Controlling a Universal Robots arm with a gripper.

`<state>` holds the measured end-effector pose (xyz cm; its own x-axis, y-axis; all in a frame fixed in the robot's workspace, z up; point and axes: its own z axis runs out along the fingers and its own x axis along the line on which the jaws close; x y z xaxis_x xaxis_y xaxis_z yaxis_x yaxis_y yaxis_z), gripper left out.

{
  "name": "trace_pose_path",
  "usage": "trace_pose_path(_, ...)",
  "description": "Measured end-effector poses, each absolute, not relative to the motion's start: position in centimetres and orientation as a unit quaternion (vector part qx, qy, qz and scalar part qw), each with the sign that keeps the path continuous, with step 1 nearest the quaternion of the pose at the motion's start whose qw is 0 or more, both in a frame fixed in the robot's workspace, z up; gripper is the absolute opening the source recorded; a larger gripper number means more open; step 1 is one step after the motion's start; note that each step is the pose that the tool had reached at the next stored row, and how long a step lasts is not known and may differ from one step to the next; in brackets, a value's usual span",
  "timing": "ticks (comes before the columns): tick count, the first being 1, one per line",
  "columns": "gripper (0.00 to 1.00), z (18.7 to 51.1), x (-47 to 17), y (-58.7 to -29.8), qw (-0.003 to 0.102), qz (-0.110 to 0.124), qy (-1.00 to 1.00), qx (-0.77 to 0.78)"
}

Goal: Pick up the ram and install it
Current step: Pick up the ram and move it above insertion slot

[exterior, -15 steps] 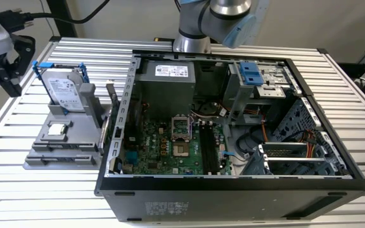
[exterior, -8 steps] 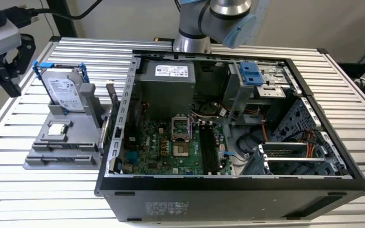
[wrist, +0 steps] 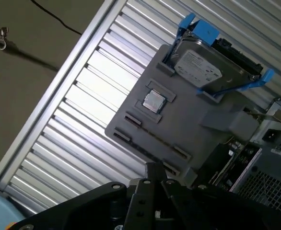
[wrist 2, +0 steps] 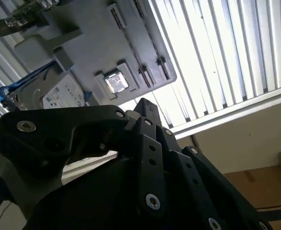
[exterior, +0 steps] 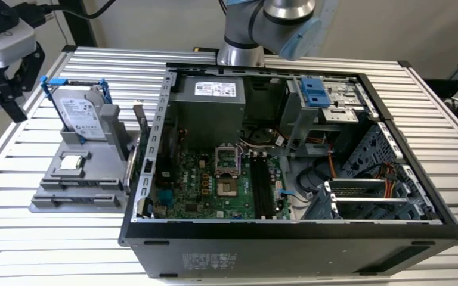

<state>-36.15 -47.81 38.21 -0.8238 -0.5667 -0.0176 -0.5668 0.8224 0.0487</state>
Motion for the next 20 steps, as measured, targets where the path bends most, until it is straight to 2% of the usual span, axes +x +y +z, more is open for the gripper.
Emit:
trace_pose_path(10, 0.00, 38.20, -36.15, -47.81, 0.008, 0.022, 0.929, -0.370)
trace_pose_path(20, 0.00, 38.19, -36.15, -47.81, 0.008, 0.022, 0.893, -0.450)
